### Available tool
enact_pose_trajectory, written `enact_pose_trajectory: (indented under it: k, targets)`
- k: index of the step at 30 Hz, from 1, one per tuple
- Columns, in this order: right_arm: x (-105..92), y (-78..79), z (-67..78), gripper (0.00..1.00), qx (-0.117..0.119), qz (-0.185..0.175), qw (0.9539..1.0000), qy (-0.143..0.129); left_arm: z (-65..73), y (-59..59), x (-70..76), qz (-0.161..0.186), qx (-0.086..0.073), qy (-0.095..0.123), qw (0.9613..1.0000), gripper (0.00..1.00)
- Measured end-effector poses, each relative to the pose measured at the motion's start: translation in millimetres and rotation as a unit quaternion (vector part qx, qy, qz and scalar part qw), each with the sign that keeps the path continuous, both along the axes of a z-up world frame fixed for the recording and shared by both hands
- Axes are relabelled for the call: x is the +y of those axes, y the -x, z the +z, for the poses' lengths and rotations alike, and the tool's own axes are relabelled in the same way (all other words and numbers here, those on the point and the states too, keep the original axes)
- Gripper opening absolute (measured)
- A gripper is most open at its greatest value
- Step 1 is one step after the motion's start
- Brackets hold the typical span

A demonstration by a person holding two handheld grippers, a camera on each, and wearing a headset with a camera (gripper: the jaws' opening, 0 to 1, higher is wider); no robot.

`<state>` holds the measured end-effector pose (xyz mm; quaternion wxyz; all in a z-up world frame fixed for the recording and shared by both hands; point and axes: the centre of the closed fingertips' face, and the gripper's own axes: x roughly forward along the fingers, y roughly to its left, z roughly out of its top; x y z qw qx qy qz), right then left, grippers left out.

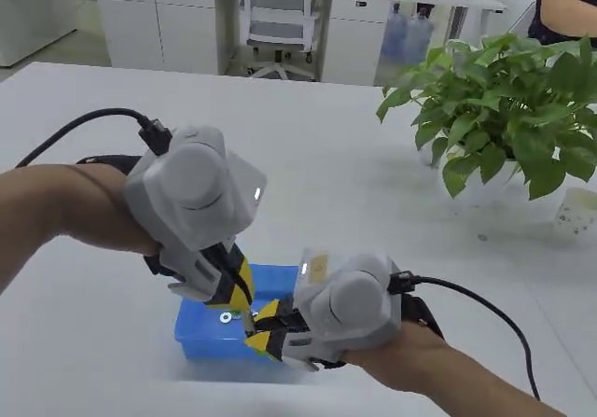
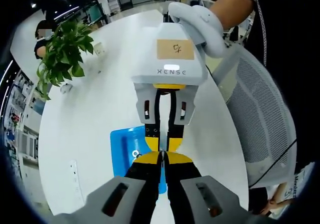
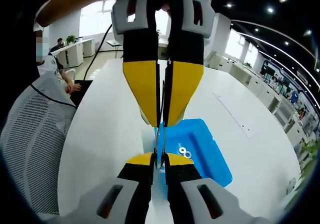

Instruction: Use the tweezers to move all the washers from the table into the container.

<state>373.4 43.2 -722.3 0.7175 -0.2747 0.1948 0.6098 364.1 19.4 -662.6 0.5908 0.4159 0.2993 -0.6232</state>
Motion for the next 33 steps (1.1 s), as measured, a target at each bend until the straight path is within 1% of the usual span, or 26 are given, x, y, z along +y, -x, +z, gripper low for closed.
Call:
enact_pose_trajectory:
  k: [4, 7, 13, 19, 25, 33]
  targets:
    - [4.2, -8.9, 3.1, 0.10, -0.005, 0.005, 1.0000, 0.002, 2.9, -6.9, 3.4, 0.005, -0.005, -0.001, 1.0000, 0.06]
    - [7.3, -16.6, 4.4, 0.10, -0.006, 0.008, 0.9999, 0.003, 4.6, -14.0, 6.7, 0.009, -0.013, 0.001, 0.9999, 0.06]
    - [14.2, -28.7, 3.3, 0.10, -0.010, 0.017, 0.9998, 0.008, 2.9, -26.4, 14.4, 0.017, -0.023, 0.000, 0.9996, 0.06]
    - [21.1, -39.4, -1.5, 0.10, -0.014, 0.024, 0.9996, 0.010, -1.7, -37.3, 20.6, 0.025, -0.025, -0.005, 0.9994, 0.06]
    - [24.4, -48.8, -7.6, 0.10, -0.013, 0.024, 0.9996, 0.008, -8.2, -48.0, 24.6, 0.032, -0.026, -0.004, 0.9992, 0.06]
    - [28.1, -55.2, -20.3, 0.10, -0.007, 0.022, 0.9996, 0.013, -20.0, -54.5, 28.6, 0.037, -0.022, -0.007, 0.9991, 0.06]
